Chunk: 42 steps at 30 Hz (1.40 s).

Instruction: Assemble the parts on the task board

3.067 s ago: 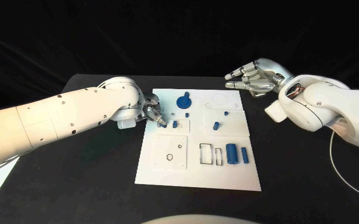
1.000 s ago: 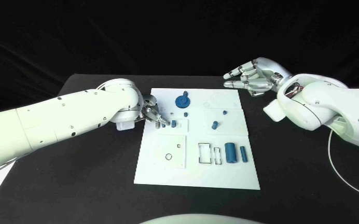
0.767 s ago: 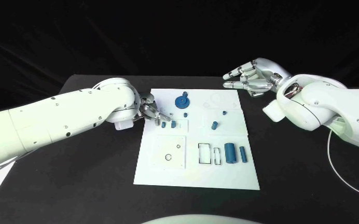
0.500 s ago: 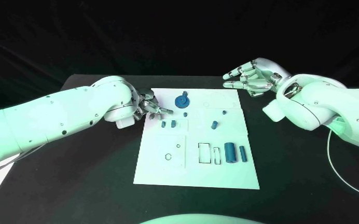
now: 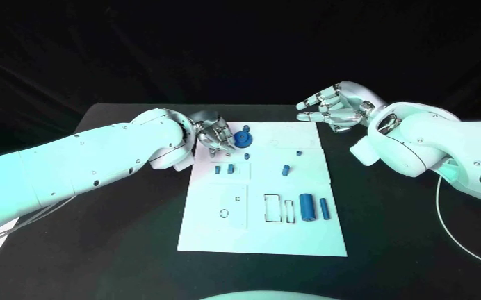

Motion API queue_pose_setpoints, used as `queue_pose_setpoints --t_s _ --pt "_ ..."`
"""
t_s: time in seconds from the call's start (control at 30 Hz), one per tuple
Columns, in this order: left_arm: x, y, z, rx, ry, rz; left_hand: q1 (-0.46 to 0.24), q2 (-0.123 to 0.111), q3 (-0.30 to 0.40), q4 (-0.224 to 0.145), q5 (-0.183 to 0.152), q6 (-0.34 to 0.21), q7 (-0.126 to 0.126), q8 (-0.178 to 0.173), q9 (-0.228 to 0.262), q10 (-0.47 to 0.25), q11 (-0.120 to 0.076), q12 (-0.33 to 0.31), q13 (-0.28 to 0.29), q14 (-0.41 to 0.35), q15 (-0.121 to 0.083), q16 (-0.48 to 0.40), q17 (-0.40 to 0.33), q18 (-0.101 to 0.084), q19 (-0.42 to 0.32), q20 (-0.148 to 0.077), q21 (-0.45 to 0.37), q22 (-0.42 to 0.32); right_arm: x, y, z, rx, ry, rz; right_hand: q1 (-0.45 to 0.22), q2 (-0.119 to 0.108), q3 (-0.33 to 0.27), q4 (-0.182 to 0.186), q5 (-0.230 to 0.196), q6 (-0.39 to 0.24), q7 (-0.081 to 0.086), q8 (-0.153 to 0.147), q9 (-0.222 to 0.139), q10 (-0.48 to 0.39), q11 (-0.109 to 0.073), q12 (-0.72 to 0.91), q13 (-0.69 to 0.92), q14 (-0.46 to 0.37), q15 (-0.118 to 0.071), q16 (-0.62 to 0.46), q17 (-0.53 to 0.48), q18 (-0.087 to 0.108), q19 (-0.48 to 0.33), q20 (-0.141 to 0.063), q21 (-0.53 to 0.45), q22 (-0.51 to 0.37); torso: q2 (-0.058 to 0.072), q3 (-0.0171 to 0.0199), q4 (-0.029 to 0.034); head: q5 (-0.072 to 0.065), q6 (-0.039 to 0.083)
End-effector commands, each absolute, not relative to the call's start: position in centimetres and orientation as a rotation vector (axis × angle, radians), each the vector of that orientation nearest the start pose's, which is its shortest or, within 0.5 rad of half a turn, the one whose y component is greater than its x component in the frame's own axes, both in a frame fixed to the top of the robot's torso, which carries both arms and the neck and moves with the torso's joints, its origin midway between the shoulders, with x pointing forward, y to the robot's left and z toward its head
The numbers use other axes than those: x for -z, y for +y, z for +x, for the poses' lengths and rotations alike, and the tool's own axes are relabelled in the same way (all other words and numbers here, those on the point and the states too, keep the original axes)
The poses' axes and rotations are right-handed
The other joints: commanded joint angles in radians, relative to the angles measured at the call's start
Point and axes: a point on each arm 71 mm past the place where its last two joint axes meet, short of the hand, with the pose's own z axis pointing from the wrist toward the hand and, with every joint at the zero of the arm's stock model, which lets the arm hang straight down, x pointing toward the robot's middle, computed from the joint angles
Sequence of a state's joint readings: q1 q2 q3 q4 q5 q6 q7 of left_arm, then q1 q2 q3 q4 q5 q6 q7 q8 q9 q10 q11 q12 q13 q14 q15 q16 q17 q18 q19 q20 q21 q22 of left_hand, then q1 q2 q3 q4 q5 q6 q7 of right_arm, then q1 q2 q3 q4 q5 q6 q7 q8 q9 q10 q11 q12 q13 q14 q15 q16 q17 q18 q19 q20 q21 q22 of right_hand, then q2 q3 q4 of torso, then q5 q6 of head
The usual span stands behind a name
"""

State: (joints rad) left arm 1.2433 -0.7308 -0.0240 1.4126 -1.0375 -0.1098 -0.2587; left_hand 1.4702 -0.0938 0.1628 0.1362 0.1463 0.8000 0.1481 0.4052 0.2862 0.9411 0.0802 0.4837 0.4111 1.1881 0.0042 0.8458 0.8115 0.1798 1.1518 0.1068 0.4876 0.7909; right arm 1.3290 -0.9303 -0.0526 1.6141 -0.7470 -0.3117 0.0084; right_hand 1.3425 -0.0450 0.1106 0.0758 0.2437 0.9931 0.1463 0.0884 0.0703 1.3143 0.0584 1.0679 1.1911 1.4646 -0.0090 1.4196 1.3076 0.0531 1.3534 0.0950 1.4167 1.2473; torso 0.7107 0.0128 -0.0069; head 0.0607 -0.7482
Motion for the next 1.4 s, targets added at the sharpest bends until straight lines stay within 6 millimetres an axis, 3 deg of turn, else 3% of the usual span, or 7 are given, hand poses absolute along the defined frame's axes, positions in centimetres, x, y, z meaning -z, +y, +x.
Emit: queue_pose_setpoints --t_s 0.03,0.3,0.43,0.53,0.63,0.87,1.4 --pt "18.1 16.8 51.3 0.783 1.781 -0.027 0.03 -0.019 0.038 -0.009 -0.005 0.028 0.002 -0.025 -0.033 0.034 0.001 -0.049 -0.065 0.006 0.002 -0.042 -0.044 0.005 0.021 -0.003 -0.017 -0.019 12.6 -21.7 48.6 -1.07 1.69 0.407 0.001 0.007 0.0 0.004 0.006 0.002 0.001 -0.004 -0.001 -0.004 0.0 0.0 -0.001 0.056 -0.005 -0.006 0.049 0.02 -0.008 0.002 -0.004 -0.002 0.0 -0.0004 -0.0001 -0.006 0.002" --pt "19.3 14.5 50.9 0.79 1.695 0.161 0.02 -0.066 0.069 -0.011 -0.014 0.068 -0.007 -0.08 -0.092 0.038 0.009 -0.135 -0.169 0.034 0.004 -0.067 -0.076 0.003 0.047 0.0 -0.041 -0.044 12.6 -21.6 48.7 -1.073 1.689 0.4 0.003 0.008 0.0 0.003 0.007 0.002 0.001 -0.004 -0.001 -0.004 0.0 -0.001 -0.001 0.056 -0.006 -0.006 0.048 0.021 -0.011 0.002 -0.007 -0.006 0.0 0.0001 -0.0003 -0.012 0.007" --pt "19.7 13.8 50.7 0.759 1.705 0.238 0.011 -0.069 0.077 -0.012 -0.015 0.107 -0.015 -0.109 -0.118 0.059 0.005 -0.159 -0.211 0.165 -0.002 0.156 0.122 0.003 0.113 -0.005 -0.014 -0.035 12.6 -21.5 48.7 -1.073 1.69 0.395 0.003 0.008 0.001 0.003 0.007 0.002 0.001 -0.004 -0.001 -0.004 0.0 -0.001 -0.002 0.056 -0.006 -0.007 0.048 0.022 -0.012 0.002 -0.007 -0.008 0.0 0.0011 -0.0007 -0.012 0.009" --pt "20.2 13.5 50.6 0.725 1.748 0.282 0.002 -0.073 0.087 -0.009 -0.014 0.142 -0.017 -0.131 -0.135 0.081 -0.001 -0.173 -0.238 0.286 -0.01 0.42 0.375 -0.051 0.261 -0.013 0.351 0.23 12.6 -21.5 48.7 -1.072 1.692 0.393 0.003 0.008 0.001 0.003 0.007 0.002 0.001 -0.004 -0.001 -0.004 0.0 -0.001 -0.002 0.056 -0.006 -0.007 0.048 0.022 -0.012 0.002 -0.007 -0.008 0.0 0.0006 -0.0003 -0.015 0.01" --pt "20.5 13.3 50.6 0.698 1.774 0.304 -0.004 -0.079 0.099 -0.007 -0.014 0.165 -0.018 -0.158 -0.151 0.1 -0.003 -0.19 -0.264 0.311 -0.012 0.51 0.459 -0.081 0.309 -0.017 0.539 0.376 12.7 -21.5 48.7 -1.072 1.693 0.393 0.003 0.008 0.001 0.003 0.007 0.002 0.001 -0.004 -0.001 -0.004 0.0 -0.001 -0.002 0.056 -0.006 -0.007 0.048 0.022 -0.012 0.002 -0.007 -0.008 0.0 0.001 -0.0011 -0.015 0.01" --pt "20.8 13.0 50.8 0.633 1.806 0.312 -0.006 -0.078 0.117 -0.005 -0.012 0.199 -0.018 -0.176 -0.161 0.121 -0.006 -0.209 -0.286 0.324 -0.016 0.536 0.472 -0.099 0.337 -0.021 0.664 0.474 12.7 -21.4 48.6 -1.072 1.695 0.391 0.004 0.008 0.001 0.002 0.007 0.002 0.001 -0.004 -0.001 -0.004 0.0 0.0 -0.001 0.056 -0.006 -0.007 0.048 0.022 -0.013 0.002 -0.008 -0.008 -0.001 0.0008 -0.0002 -0.017 0.009" --pt "21.5 12.6 51.3 0.555 1.878 0.326 0.006 -0.072 0.168 -0.014 -0.01 0.22 -0.021 -0.202 -0.172 0.139 -0.007 -0.242 -0.311 0.321 -0.018 0.515 0.425 -0.098 0.339 -0.024 0.67 0.482 12.7 -21.2 48.6 -1.074 1.696 0.389 0.004 0.009 0.001 0.002 0.008 0.002 0.001 -0.004 -0.001 -0.004 0.0 0.001 -0.001 0.056 -0.005 -0.007 0.048 0.022 -0.013 0.002 -0.008 -0.009 -0.001 -0.0004 0.0014 -0.021 0.007"
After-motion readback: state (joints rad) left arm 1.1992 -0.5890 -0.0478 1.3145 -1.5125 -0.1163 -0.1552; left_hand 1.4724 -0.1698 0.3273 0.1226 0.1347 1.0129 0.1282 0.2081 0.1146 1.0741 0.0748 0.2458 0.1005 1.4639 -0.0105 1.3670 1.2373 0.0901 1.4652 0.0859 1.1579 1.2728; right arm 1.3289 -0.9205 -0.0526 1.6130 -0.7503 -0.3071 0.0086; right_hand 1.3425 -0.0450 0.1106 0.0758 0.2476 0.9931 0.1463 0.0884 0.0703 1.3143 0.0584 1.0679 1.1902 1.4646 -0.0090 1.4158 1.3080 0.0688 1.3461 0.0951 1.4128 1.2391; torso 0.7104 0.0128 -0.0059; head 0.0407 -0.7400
